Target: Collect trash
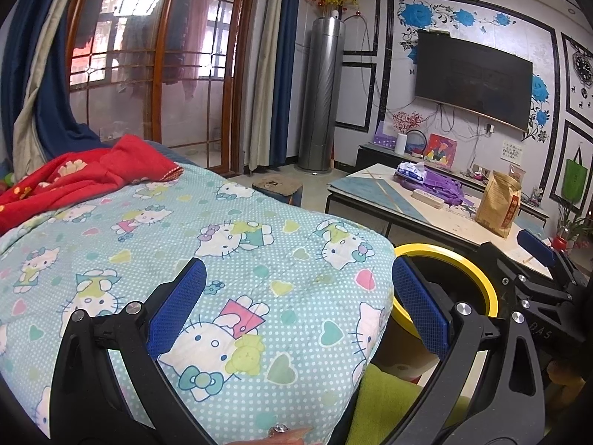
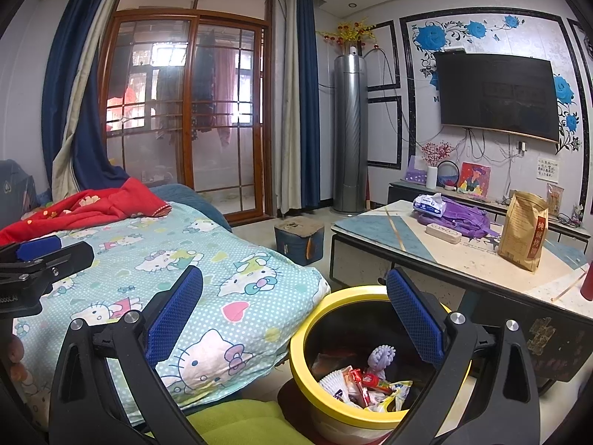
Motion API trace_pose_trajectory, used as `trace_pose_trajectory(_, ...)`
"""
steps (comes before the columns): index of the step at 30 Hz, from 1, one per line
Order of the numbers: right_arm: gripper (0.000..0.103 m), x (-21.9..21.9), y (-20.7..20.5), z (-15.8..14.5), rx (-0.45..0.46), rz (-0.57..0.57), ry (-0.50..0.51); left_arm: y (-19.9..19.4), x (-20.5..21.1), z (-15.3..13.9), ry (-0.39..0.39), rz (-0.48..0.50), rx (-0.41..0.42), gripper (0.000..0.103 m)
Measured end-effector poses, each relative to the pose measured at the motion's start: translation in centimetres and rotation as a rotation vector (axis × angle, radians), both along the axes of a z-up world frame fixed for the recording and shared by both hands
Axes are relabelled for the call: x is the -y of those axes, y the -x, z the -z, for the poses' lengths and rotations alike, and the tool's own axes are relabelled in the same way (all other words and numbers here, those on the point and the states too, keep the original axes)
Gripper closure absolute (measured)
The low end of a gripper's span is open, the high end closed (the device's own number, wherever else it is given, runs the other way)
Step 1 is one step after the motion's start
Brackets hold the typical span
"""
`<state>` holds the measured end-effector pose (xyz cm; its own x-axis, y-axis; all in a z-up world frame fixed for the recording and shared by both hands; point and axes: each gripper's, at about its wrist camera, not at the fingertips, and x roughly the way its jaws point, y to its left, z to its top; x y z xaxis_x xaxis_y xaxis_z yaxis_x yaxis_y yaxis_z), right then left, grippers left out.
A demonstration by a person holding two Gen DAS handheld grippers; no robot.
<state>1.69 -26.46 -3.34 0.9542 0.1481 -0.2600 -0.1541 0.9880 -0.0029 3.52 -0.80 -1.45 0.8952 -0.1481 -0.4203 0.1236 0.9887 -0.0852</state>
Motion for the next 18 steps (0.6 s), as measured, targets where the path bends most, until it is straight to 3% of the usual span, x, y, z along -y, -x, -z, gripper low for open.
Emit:
trace_pose_trajectory(5, 0.006, 0.4, -0.1, 0.0, 0.004, 0.012, -0.001, -0.7, -0.3, 0.9, -0.01, -0.039, -0.046, 0.011)
trace_pose_trajectory(10, 0.006, -1.2, -1.9, -0.4, -0.035, -0.031, 0.001, -1.1, -3.0, 0.7, 0.038, -0.1, -0.088, 0.011)
trace_pose_trajectory(14, 0.006, -9.5, -5.5, -0.5, -0.218, -0.245, 0.007, -0.8, -11.7, 0.2, 0.04, -0.323, -0.133, 0.011)
trace_pose_trajectory(18, 0.006, -25.0, -6.9, 1.7, -0.508, -0.572, 0.094, 1.1, -25.9, 2.2, 0.011, -0.694, -0.303, 0.011)
